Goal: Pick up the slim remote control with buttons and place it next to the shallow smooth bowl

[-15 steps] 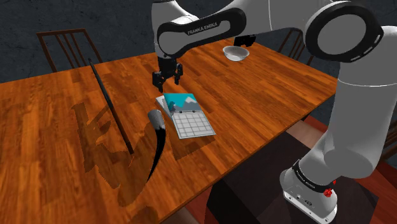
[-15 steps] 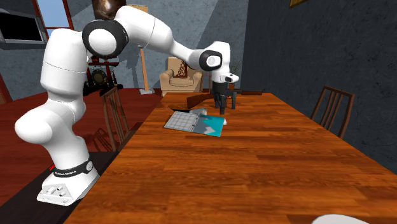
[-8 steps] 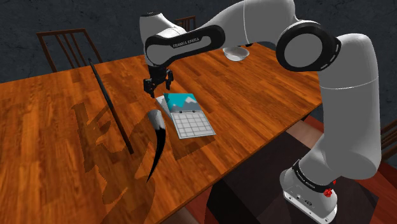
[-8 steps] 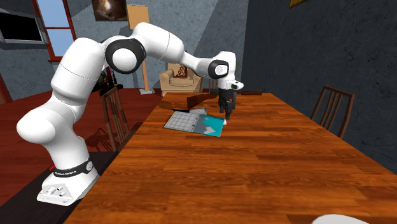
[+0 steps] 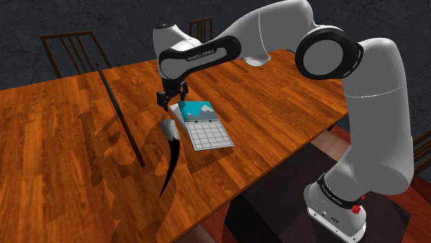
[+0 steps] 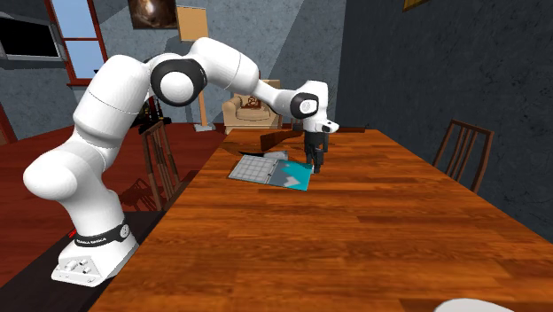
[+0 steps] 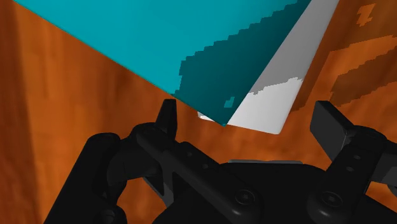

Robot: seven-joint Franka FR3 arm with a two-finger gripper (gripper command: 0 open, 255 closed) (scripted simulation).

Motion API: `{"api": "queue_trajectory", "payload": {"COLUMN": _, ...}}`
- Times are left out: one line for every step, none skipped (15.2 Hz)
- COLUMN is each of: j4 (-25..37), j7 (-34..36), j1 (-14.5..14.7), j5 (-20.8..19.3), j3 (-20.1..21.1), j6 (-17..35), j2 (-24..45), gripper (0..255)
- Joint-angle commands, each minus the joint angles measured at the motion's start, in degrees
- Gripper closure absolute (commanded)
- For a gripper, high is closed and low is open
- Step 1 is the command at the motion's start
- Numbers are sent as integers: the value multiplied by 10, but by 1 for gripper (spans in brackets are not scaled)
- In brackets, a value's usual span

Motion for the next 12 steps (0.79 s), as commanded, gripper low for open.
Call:
{"api": "queue_trajectory", "payload": {"j4": 0, "j7": 0, "j1": 0, "j5": 0, "j3": 0, "j6": 0, "j2": 0, "gripper": 0}}
{"api": "queue_trajectory", "payload": {"j4": 0, "j7": 0, "j1": 0, "j5": 0, "j3": 0, "j6": 0, "j2": 0, "gripper": 0}}
{"api": "queue_trajectory", "payload": {"j4": 0, "j7": 0, "j1": 0, "j5": 0, "j3": 0, "j6": 0, "j2": 0, "gripper": 0}}
{"api": "queue_trajectory", "payload": {"j4": 0, "j7": 0, "j1": 0, "j5": 0, "j3": 0, "j6": 0, "j2": 0, "gripper": 0}}
{"api": "queue_trajectory", "payload": {"j4": 0, "j7": 0, "j1": 0, "j5": 0, "j3": 0, "j6": 0, "j2": 0, "gripper": 255}}
{"api": "queue_trajectory", "payload": {"j4": 0, "j7": 0, "j1": 0, "j5": 0, "j3": 0, "j6": 0, "j2": 0, "gripper": 255}}
{"api": "queue_trajectory", "payload": {"j4": 0, "j7": 0, "j1": 0, "j5": 0, "j3": 0, "j6": 0, "j2": 0, "gripper": 255}}
{"api": "queue_trajectory", "payload": {"j4": 0, "j7": 0, "j1": 0, "j5": 0, "j3": 0, "j6": 0, "j2": 0, "gripper": 255}}
{"api": "queue_trajectory", "payload": {"j4": 0, "j7": 0, "j1": 0, "j5": 0, "j3": 0, "j6": 0, "j2": 0, "gripper": 255}}
{"api": "queue_trajectory", "payload": {"j4": -1, "j7": 0, "j1": 0, "j5": 0, "j3": 0, "j6": 1, "j2": 0, "gripper": 255}}
{"api": "queue_trajectory", "payload": {"j4": 0, "j7": 0, "j1": 0, "j5": 0, "j3": 0, "j6": 1, "j2": 0, "gripper": 255}}
{"api": "queue_trajectory", "payload": {"j4": 0, "j7": 0, "j1": 0, "j5": 0, "j3": 0, "j6": 0, "j2": 0, "gripper": 255}}
